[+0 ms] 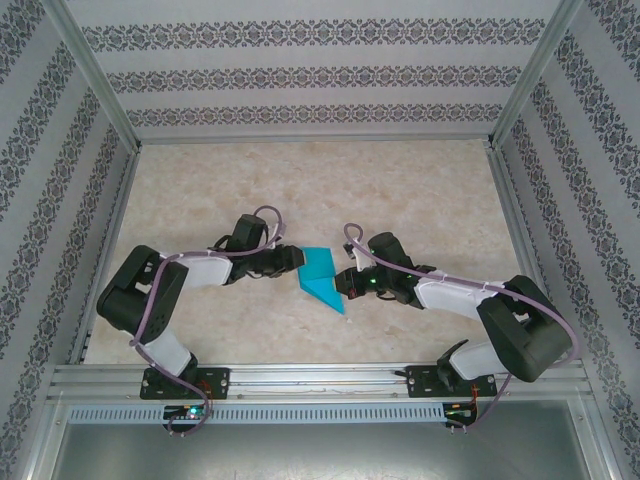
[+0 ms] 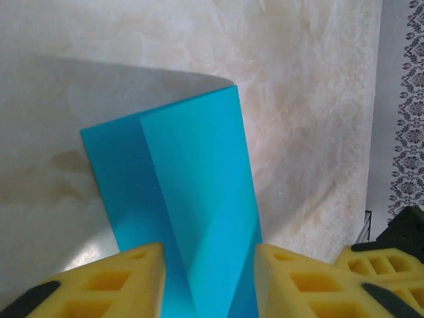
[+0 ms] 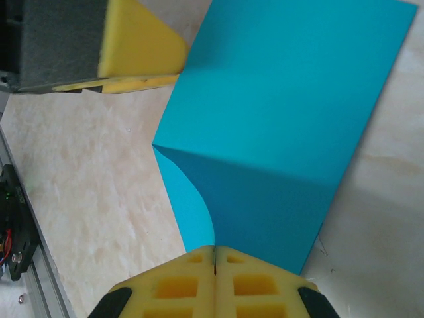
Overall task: Fold a paper plane with a square sheet of paper (fold left side to right side)
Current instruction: Fourth fold the wing at the center of the table.
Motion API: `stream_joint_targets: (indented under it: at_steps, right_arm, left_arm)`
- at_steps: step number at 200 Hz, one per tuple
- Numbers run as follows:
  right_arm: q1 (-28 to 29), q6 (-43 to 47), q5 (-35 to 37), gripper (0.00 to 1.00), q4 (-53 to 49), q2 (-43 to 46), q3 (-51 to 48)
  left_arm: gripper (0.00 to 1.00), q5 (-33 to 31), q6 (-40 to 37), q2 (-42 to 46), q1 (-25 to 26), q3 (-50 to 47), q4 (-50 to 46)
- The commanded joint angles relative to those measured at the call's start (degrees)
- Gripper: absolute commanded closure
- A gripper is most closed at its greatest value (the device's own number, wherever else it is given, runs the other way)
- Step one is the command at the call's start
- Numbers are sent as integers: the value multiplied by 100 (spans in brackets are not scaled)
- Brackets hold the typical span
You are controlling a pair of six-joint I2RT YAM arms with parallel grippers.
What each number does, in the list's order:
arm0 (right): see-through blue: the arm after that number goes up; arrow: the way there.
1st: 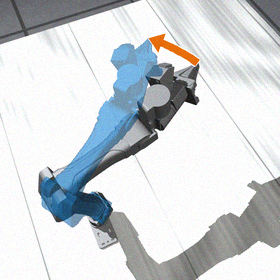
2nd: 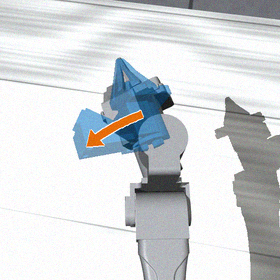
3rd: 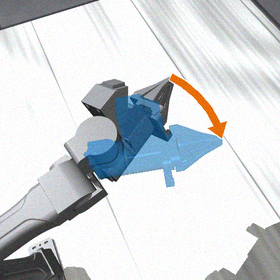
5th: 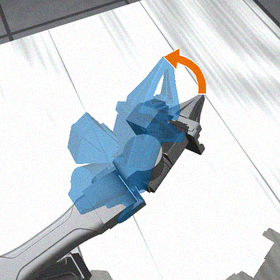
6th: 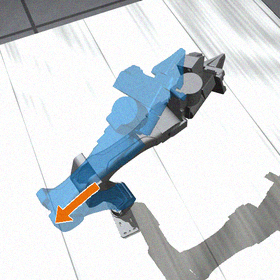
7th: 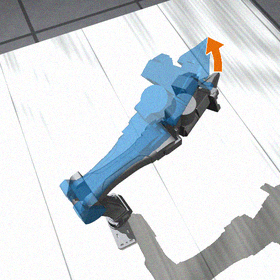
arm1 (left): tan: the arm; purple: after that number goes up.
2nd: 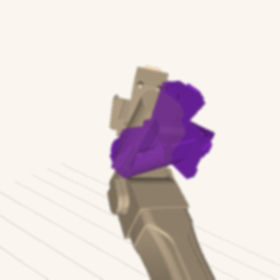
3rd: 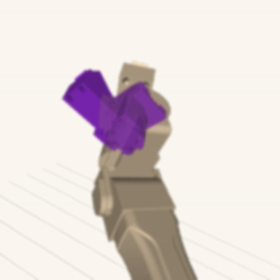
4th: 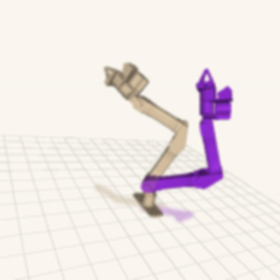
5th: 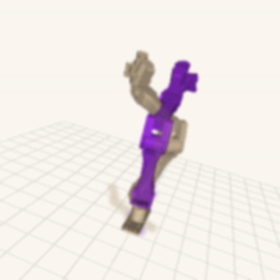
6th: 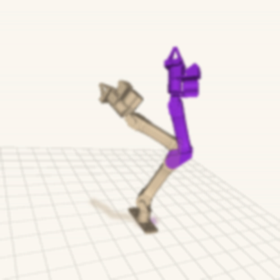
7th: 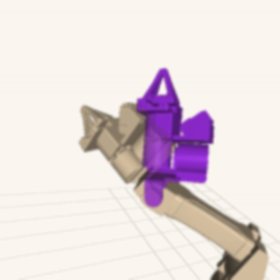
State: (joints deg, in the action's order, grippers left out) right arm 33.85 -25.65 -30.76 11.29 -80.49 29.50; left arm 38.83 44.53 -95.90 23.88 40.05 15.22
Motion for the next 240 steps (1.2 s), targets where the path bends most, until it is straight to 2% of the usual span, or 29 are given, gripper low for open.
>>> stream_joint_targets:
  at_steps: [1, 21, 39, 51, 66, 77, 101, 136, 160, 195, 222, 240]
  right_arm:
    - [-53, -85, -44, 100, 241, 38, -110]
    - [-82, -107, -19, 100, 260, 55, -159]
    - [-106, -107, -2, 100, 223, 108, -189]
    - [-122, -100, 68, 91, 127, 194, -181]
    - [-125, -72, 293, 75, -188, 414, -125]
    - [-115, -44, 534, 71, -499, 650, -79]
    - [101, 64, 1569, 61, -1533, 1253, 148]
    - [1019, -201, 3343, 60, -3007, 1504, 708]
    - [1908, -547, 4383, 57, -3405, 1173, 1052]
    - [2969, -779, 5381, 47, -3670, 88, 1733]
    - [3378, -842, 5832, 41, -4069, -845, 2435]
    - [3497, -845, 5893, 40, -4214, -1266, 2742]
  left_arm:
    - [69, 101, -16, -176, -59, 204, 268]
    - [85, 6, -55, -253, -58, 260, 216]
    - [94, -25, -36, -239, -59, 261, 227]
    - [99, -24, 9, -206, -54, 252, 235]
    - [100, -44, 95, -123, -49, 201, 253]
    - [100, -74, 155, -51, -49, 173, 230]
    - [100, -104, 272, 91, -41, 147, 56]
    - [100, -103, 359, 221, -32, 169, -122]
    - [100, -95, 359, 332, -24, 175, -242]
    - [100, -68, 328, 440, -10, 206, -403]
    - [100, -50, 343, 472, -1, 229, -449]
    - [100, -58, 344, 488, 8, 239, -476]
